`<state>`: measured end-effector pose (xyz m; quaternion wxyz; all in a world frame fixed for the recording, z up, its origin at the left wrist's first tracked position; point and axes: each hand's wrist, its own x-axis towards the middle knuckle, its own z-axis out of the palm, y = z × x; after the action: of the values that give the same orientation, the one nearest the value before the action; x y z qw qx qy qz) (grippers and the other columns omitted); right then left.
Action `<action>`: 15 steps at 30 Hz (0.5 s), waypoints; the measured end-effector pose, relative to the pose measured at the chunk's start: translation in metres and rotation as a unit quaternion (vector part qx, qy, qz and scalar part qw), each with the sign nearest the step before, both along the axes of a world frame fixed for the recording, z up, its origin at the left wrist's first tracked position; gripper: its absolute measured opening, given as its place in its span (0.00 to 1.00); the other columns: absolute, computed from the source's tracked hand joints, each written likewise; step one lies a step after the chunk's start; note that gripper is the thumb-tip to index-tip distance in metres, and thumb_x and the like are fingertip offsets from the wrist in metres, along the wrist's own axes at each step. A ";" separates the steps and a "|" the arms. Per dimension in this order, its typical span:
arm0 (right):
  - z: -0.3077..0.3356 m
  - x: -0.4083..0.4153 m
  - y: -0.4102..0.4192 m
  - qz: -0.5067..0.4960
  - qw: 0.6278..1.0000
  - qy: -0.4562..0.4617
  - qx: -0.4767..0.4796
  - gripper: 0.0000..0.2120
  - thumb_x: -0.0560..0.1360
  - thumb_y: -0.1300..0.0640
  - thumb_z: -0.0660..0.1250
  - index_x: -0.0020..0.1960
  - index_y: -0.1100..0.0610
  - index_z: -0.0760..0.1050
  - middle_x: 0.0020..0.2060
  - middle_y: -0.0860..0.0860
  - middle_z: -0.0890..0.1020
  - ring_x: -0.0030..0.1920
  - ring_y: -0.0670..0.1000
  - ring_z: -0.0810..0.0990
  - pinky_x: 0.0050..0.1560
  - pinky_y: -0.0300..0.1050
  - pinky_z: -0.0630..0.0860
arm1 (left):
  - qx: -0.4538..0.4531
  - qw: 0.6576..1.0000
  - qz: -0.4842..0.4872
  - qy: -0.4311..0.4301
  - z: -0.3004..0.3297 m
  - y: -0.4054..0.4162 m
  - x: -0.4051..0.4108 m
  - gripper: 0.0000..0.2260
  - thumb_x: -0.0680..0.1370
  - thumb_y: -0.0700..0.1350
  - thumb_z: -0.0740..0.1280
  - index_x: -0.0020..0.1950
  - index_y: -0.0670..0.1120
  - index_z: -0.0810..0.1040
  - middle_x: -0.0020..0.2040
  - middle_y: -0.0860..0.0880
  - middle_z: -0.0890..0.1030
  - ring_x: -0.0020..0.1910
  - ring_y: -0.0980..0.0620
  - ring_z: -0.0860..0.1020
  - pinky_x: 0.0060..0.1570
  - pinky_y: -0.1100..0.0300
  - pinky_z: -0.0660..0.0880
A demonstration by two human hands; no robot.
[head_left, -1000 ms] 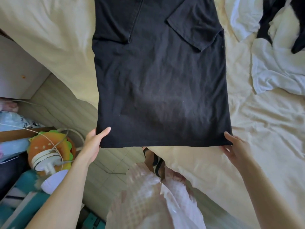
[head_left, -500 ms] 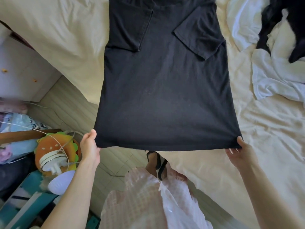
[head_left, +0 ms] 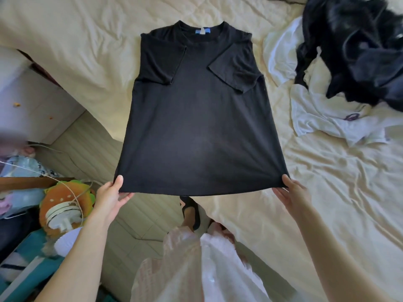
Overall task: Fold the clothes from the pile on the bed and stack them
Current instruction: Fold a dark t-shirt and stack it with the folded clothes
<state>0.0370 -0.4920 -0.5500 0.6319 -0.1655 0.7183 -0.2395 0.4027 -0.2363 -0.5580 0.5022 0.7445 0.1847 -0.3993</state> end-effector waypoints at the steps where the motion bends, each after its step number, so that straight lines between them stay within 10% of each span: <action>1: 0.006 -0.003 -0.002 0.002 1.000 0.000 0.001 0.05 0.77 0.62 0.65 0.48 0.64 0.73 0.46 0.57 0.79 0.44 0.56 0.81 0.44 0.46 0.78 | 0.000 1.000 0.008 -0.007 0.008 -0.002 -0.003 0.09 0.81 0.45 0.61 0.58 0.41 0.72 0.52 0.45 0.79 0.49 0.46 0.78 0.50 0.50 0.75; 15: 0.051 -0.095 0.061 -0.091 0.990 0.029 0.101 0.17 0.79 0.66 0.59 0.67 0.65 0.66 0.59 0.58 0.74 0.59 0.60 0.76 0.50 0.48 0.75 | 0.050 0.981 0.179 0.057 0.077 0.067 -0.090 0.07 0.78 0.40 0.65 0.46 0.38 0.70 0.63 0.37 0.73 0.59 0.41 0.74 0.54 0.52 0.73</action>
<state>-0.0578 -0.4306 -0.4992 0.5996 -0.0419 0.7690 -0.2176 0.3123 -0.1695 -0.4808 0.5166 0.6995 0.3625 -0.3352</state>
